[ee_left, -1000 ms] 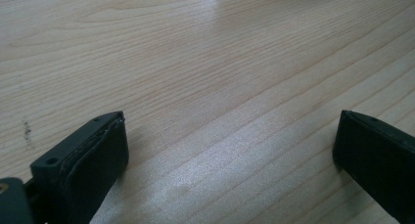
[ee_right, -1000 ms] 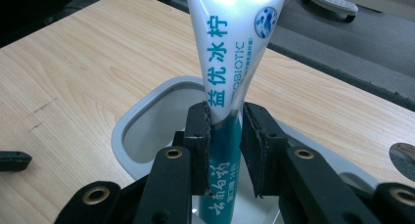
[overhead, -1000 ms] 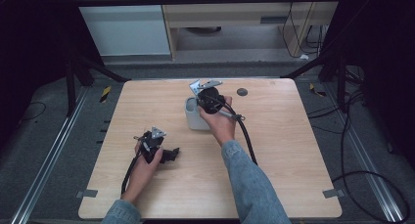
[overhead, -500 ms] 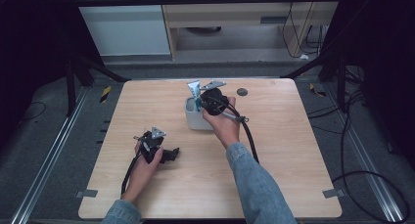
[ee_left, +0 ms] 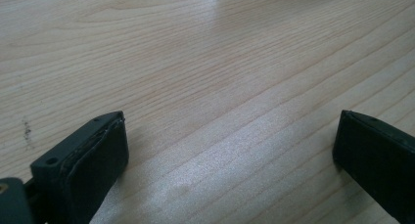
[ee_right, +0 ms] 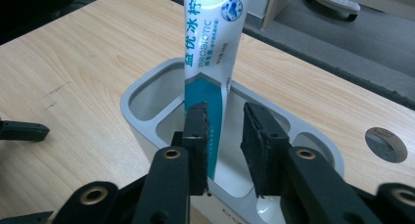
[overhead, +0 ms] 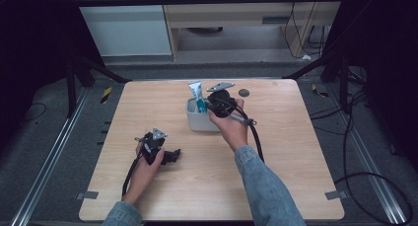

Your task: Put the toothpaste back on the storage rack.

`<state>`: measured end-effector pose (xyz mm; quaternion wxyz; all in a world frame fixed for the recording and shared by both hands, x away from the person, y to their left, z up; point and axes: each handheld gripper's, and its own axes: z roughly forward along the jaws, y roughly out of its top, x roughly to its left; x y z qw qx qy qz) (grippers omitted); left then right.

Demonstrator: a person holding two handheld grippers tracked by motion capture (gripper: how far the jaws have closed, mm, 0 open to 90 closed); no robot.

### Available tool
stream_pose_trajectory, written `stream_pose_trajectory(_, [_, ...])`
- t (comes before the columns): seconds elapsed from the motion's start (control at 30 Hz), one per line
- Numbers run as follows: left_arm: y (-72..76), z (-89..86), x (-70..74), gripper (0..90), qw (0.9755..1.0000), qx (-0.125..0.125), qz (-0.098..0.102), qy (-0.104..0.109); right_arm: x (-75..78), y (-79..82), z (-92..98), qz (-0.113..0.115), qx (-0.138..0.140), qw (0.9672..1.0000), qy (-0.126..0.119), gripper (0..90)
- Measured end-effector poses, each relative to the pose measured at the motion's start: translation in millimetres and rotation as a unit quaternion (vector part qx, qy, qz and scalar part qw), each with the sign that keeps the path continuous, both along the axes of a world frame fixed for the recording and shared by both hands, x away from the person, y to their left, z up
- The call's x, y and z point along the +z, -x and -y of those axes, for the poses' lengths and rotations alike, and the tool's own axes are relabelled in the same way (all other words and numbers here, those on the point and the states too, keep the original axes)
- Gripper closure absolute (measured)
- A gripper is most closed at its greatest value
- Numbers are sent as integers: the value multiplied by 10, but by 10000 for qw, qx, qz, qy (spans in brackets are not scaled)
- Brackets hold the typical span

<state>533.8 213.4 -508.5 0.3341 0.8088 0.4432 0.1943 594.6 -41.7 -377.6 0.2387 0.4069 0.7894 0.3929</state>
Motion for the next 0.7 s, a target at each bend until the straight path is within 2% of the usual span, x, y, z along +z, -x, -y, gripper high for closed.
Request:
stream_pose_trajectory(0.1, [0,0,0,0,10000,1,0,1,11,13,0,-35,86,9999,-82,616])
stream_pose_trajectory(0.27, [0,0,0,0,10000,1,1,0,45,32,4,49,43,9998,-209,372])
stream_pose_trajectory(0.33, [0,0,0,0,10000,2,0,2,48,33,9,34,119,9996,-270,263])
stream_pose_trajectory(0.43, [0,0,0,0,10000,0,3,-5,68,55,2,8,56,9998,-170,180])
stream_pose_trajectory(0.57, [0,0,0,0,10000,0,5,-5,102,110,16,-128,184,9997,-85,106])
stream_pose_trajectory(0.7, [0,0,0,0,10000,1,3,-1,143,190,59,-64,310,9995,83,69])
